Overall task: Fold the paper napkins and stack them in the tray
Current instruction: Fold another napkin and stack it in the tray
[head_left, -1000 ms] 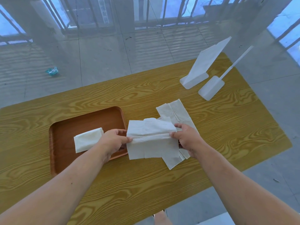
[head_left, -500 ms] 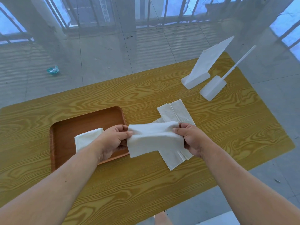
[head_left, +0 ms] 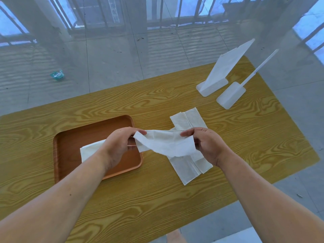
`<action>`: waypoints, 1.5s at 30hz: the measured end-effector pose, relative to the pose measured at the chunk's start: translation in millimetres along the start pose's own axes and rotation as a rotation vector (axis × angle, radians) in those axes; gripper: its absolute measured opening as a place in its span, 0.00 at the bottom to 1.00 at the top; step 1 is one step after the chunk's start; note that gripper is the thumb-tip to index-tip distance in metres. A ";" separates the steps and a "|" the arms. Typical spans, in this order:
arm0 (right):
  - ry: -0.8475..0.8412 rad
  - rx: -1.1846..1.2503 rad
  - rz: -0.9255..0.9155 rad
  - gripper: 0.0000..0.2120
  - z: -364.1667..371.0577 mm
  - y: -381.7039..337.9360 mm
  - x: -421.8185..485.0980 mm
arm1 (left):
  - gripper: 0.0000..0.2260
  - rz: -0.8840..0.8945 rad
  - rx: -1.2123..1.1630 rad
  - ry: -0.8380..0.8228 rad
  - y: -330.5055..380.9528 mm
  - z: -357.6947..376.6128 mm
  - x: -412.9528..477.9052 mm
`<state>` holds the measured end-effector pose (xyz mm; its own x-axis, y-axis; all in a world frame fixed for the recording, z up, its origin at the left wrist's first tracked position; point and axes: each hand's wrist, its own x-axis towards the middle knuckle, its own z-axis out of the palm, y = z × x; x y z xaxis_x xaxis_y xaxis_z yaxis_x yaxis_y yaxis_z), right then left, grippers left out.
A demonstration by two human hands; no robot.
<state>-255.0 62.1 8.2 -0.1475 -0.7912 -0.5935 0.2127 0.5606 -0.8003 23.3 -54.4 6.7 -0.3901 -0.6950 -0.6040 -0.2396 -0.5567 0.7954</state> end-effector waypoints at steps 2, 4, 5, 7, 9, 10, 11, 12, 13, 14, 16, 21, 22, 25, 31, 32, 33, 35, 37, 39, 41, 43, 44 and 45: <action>0.023 -0.021 -0.024 0.17 -0.4 -0.6 0.8 | 0.12 0.000 -0.003 -0.034 0.1 0.6 0.2; 0.071 -0.052 -0.052 0.13 -1.4 -0.7 3.7 | 0.05 0.034 0.014 -0.021 -3.3 2.5 1.8; 0.096 -0.068 -0.066 0.13 -1.4 -1.5 5.7 | 0.07 0.038 0.021 -0.002 -5.7 3.8 3.3; 0.130 -0.084 -0.088 0.17 -1.5 -3.4 9.5 | 0.16 0.006 0.001 -0.005 -7.6 7.0 4.7; 0.188 -0.074 -0.110 0.20 0.3 -7.4 12.0 | 0.21 -0.047 -0.041 -0.041 -8.5 10.0 4.8; 0.253 -0.098 -0.126 0.20 0.9 -8.7 13.2 | 0.20 -0.083 -0.068 -0.058 -9.0 11.4 4.7; 0.345 -0.155 -0.146 0.20 2.1 -8.7 14.6 | 0.19 -0.126 -0.101 -0.069 -9.2 13.1 4.1; 0.451 -0.237 -0.168 0.19 3.4 -7.5 15.0 | 0.16 -0.173 -0.149 -0.074 -10.2 15.5 2.9; 0.542 -0.316 -0.198 0.19 5.9 -5.0 13.8 | 0.14 -0.220 -0.215 -0.072 -13.3 18.8 1.8; 0.592 -0.384 -0.235 0.18 9.3 -0.7 10.5 | 0.12 -0.263 -0.303 -0.061 -16.7 23.3 -0.3; 0.566 -0.536 -0.307 0.15 19.0 13.2 0.2 | 0.13 -0.323 -0.469 -0.019 -24.7 34.0 -5.8; 0.304 -0.465 0.048 0.12 48.2 48.6 -25.1 | 0.13 -0.358 -0.676 -0.017 -42.3 56.1 -19.5; 0.240 -0.301 0.185 0.16 53.4 52.0 -27.6 | 0.14 -0.349 -0.701 -0.024 -44.0 57.9 -21.7; 0.087 0.247 0.384 0.22 63.4 57.8 -29.3 | 0.16 -0.305 -0.745 -0.060 -45.2 59.2 -26.4; 0.163 0.518 0.195 0.32 64.5 38.0 -18.2 | 0.15 -0.252 -0.563 -0.110 -44.6 51.6 -34.1; 0.161 0.450 0.153 0.32 63.3 32.3 -16.9 | 0.17 -0.239 -0.529 -0.119 -42.8 47.5 -34.3; 0.150 0.369 0.110 0.31 62.0 26.7 -16.8 | 0.19 -0.229 -0.505 -0.121 -39.4 43.1 -34.0; 0.113 0.233 0.029 0.30 59.2 17.2 -17.9 | 0.28 -0.209 -0.460 -0.115 -29.8 34.0 -31.7; 0.065 0.179 -0.032 0.30 56.7 9.2 -19.5 | 0.34 -0.169 -0.380 -0.131 -17.3 27.9 -29.5; 0.011 0.172 -0.070 0.30 55.5 2.7 -20.6 | 0.37 -0.118 -0.282 -0.176 -5.1 25.9 -27.3; -0.019 0.185 -0.092 0.31 56.2 -1.8 -20.7 | 0.39 -0.078 -0.181 -0.230 5.3 26.3 -25.9; -0.025 0.228 -0.093 0.32 57.1 -4.1 -20.6 | 0.36 -0.063 -0.120 -0.270 11.9 28.7 -25.7; -0.029 0.245 -0.089 0.33 57.5 -4.7 -20.7 | 0.35 -0.054 -0.092 -0.270 13.5 30.5 -25.8; -0.031 0.249 -0.081 0.33 57.7 -4.8 -20.9 | 0.33 -0.037 -0.062 -0.254 14.2 32.1 -25.8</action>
<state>-197.2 61.9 29.4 -0.1447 -0.8404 -0.5222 0.4329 0.4208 -0.7972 1.4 -29.8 35.2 -0.5943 -0.5415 -0.5946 -0.2061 -0.6122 0.7634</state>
